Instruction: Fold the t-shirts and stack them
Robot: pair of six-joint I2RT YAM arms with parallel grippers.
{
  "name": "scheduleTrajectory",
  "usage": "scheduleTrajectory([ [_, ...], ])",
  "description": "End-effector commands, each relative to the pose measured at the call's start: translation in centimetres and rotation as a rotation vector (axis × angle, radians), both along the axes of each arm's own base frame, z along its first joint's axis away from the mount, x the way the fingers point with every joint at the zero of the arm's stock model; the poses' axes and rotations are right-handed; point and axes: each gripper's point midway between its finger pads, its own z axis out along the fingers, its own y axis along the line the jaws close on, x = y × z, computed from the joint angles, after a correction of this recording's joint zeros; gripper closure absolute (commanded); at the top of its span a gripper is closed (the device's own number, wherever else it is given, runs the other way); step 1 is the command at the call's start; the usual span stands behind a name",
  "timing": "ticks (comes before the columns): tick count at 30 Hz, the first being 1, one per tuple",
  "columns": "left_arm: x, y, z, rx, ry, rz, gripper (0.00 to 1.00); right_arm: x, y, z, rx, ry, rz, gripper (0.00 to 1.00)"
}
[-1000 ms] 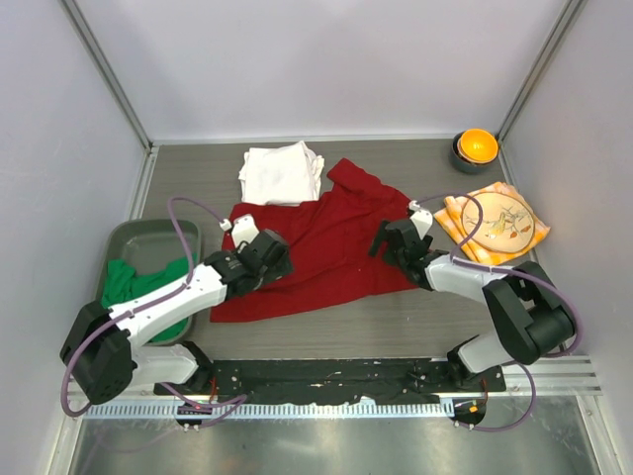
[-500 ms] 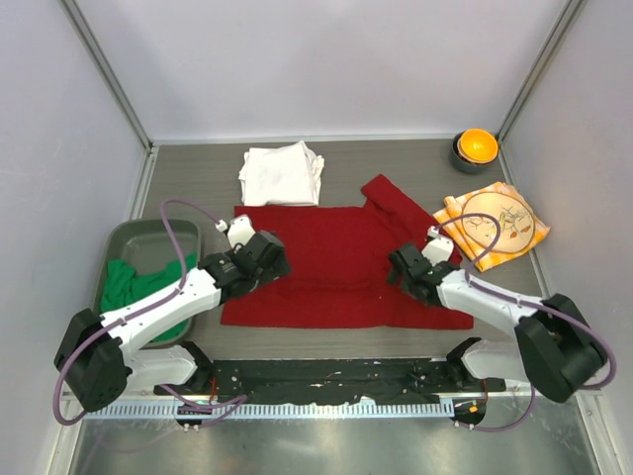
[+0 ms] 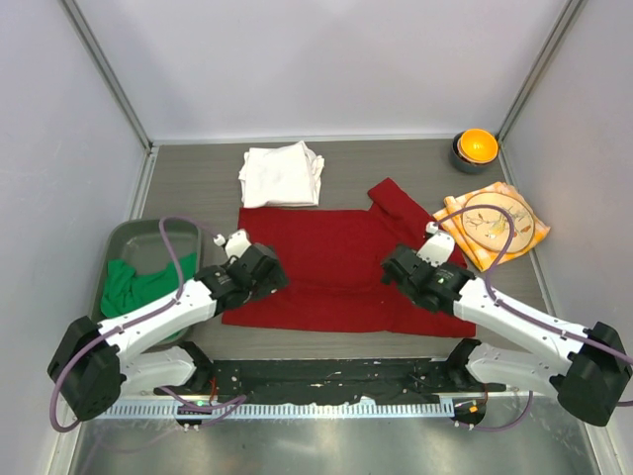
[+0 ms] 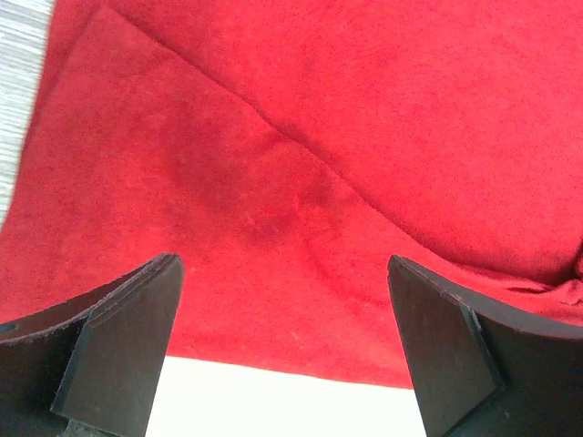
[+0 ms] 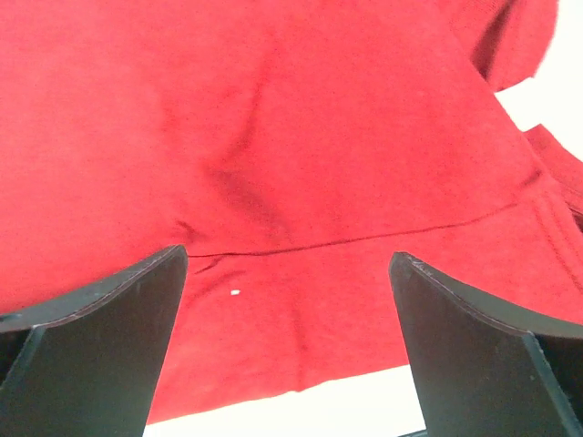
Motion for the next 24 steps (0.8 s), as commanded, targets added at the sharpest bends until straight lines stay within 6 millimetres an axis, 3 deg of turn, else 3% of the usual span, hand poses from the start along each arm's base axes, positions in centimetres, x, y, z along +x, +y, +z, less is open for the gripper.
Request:
scheduleTrajectory([
  [1, 0.7, -2.8, -0.6, -0.083, 0.008, -0.050, 0.00, 1.8, 1.9, 3.5, 0.012, -0.090, 0.040, 0.00],
  [8, 0.3, -3.8, -3.2, -0.073, 0.028, -0.072, 0.00, 2.9, 3.9, 5.3, 0.038, -0.144, 0.135, 0.00],
  [17, -4.6, -0.1, -6.4, -0.007, 0.106, -0.016, 0.00, 3.5, 3.7, 6.5, -0.010, -0.165, 0.149, 0.00],
  [24, -7.2, 1.7, -7.0, -0.028, 0.100, 0.037, 0.00, 3.7, 3.6, 6.6, -0.031, -0.158, 0.150, 0.00],
])
